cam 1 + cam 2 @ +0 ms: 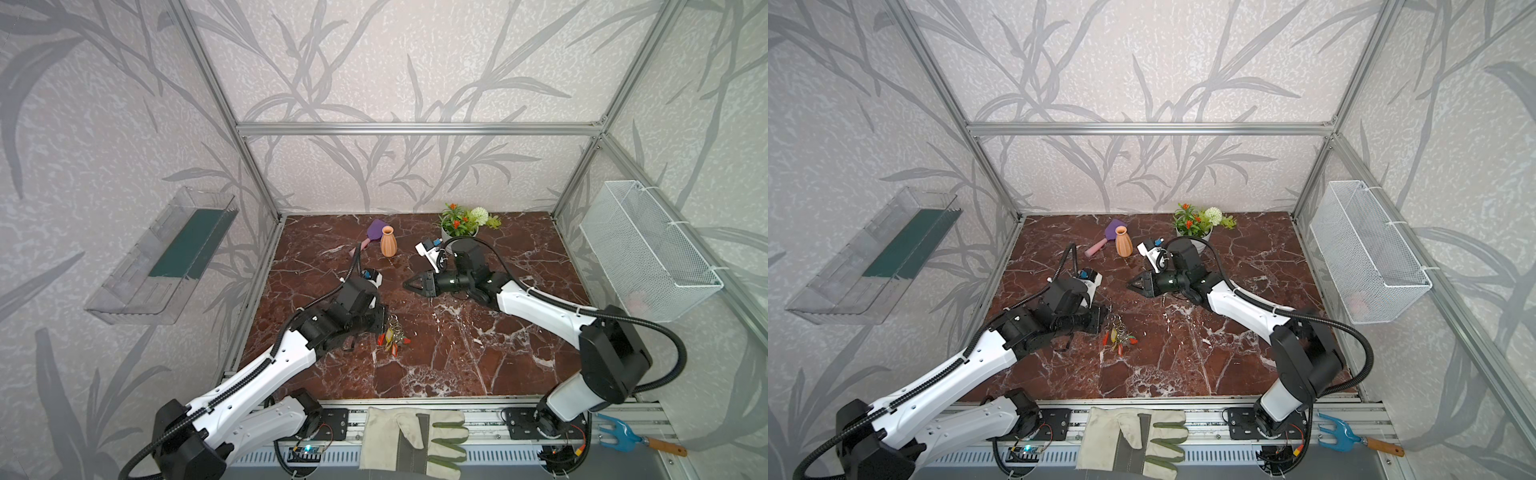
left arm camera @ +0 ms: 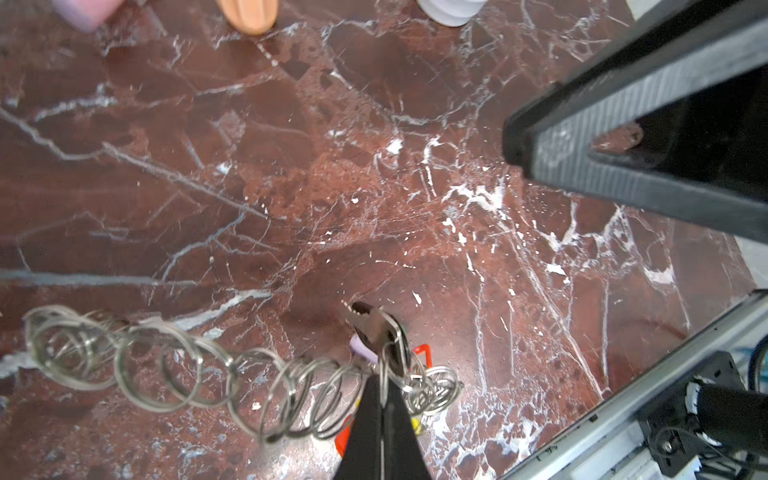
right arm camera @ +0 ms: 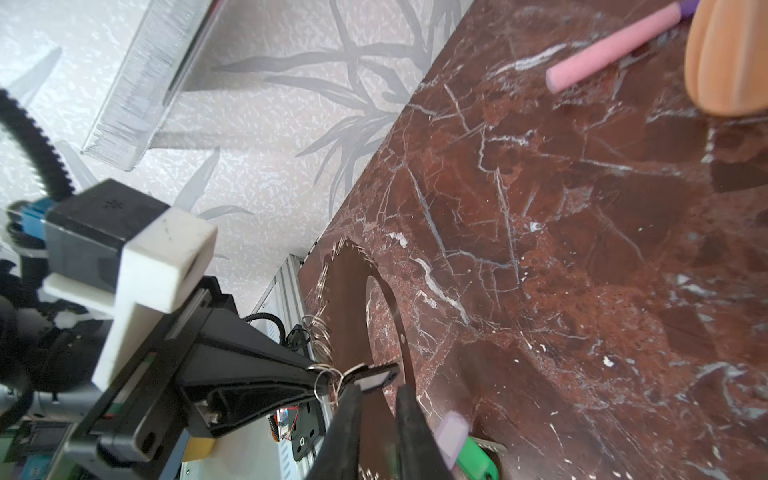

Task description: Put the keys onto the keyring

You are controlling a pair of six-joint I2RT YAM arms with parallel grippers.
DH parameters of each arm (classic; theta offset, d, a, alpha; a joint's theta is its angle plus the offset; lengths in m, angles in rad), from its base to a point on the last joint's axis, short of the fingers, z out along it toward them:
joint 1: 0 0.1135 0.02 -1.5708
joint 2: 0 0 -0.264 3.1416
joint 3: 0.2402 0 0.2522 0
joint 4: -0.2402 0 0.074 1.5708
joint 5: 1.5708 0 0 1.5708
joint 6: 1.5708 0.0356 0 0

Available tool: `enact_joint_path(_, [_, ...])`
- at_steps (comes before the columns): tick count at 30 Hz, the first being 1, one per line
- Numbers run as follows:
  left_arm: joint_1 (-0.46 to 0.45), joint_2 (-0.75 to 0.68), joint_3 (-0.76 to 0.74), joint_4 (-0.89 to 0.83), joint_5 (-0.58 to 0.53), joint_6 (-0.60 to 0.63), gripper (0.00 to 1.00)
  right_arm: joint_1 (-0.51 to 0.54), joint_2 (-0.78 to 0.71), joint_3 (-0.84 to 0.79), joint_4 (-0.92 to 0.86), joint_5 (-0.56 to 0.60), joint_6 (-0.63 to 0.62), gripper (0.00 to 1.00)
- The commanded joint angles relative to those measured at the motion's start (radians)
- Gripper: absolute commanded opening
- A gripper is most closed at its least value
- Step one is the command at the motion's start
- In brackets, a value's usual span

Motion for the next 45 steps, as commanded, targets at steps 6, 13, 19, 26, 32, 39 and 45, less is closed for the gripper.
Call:
enact_joint_path(6, [0.005,0.045,0.188,0.016,0.133,0.154,0.0,-0.001,-0.247,-0.069,-0.121,0.101,-0.104,0.26])
enact_joint_path(13, [0.005,0.079,0.255,0.065,0.267,0.264,0.0,-0.001,-0.391,-0.088,-0.192,0.163,-0.165,0.35])
enact_joint_path(19, [0.006,0.13,0.346,0.044,0.369,0.335,0.0,0.001,-0.428,-0.099,-0.206,0.124,-0.197,0.4])
enact_joint_path(26, [0.015,0.209,0.436,0.019,0.513,0.369,0.0,0.004,-0.45,-0.106,-0.217,0.087,-0.242,0.44])
enact_joint_path(32, [0.037,0.231,0.447,0.03,0.595,0.38,0.0,0.004,-0.443,-0.108,-0.211,0.101,-0.263,0.47])
enact_joint_path(39, [0.116,0.193,0.395,0.089,0.722,0.355,0.0,0.004,-0.422,-0.103,-0.2,0.077,-0.261,0.27])
enact_joint_path(45, [0.145,0.184,0.389,0.081,0.78,0.367,0.0,0.004,-0.43,-0.106,-0.182,0.056,-0.25,0.09])
